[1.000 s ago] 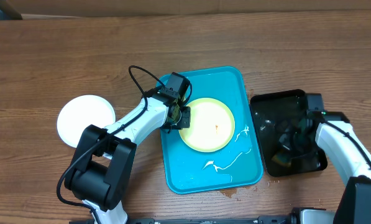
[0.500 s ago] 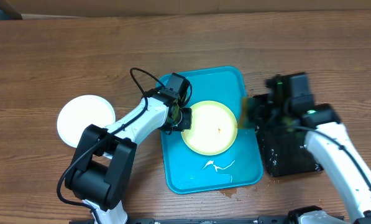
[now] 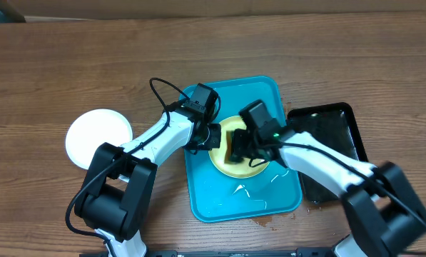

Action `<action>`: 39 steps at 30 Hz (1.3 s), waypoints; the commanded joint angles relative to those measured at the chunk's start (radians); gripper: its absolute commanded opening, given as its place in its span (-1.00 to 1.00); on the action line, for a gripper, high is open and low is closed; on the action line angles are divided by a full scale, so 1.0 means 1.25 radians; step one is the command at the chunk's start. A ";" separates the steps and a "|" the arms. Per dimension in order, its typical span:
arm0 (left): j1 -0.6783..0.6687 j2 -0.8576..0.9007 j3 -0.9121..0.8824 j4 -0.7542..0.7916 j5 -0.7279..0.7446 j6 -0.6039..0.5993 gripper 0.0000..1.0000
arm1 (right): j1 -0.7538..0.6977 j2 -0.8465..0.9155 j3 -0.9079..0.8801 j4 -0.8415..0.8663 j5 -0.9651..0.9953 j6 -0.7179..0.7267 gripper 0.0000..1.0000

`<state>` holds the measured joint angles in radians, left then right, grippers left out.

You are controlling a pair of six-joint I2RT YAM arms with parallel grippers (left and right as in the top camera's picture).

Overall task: Clean dirty plates on tray and stack at the side
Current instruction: 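Scrub the yellow plate with the sponge while the left gripper holds it, then return the sponge to the black tray with the right gripper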

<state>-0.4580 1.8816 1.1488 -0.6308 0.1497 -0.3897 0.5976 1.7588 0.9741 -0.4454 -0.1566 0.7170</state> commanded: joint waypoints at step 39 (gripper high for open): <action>0.041 0.038 -0.019 -0.046 -0.039 0.002 -0.92 | -0.149 -0.231 0.164 -0.529 0.340 0.136 -0.93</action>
<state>-0.4164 1.8946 1.1519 -0.6739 0.2165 -0.3897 0.4343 1.5463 1.1454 -1.0855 0.2356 0.8898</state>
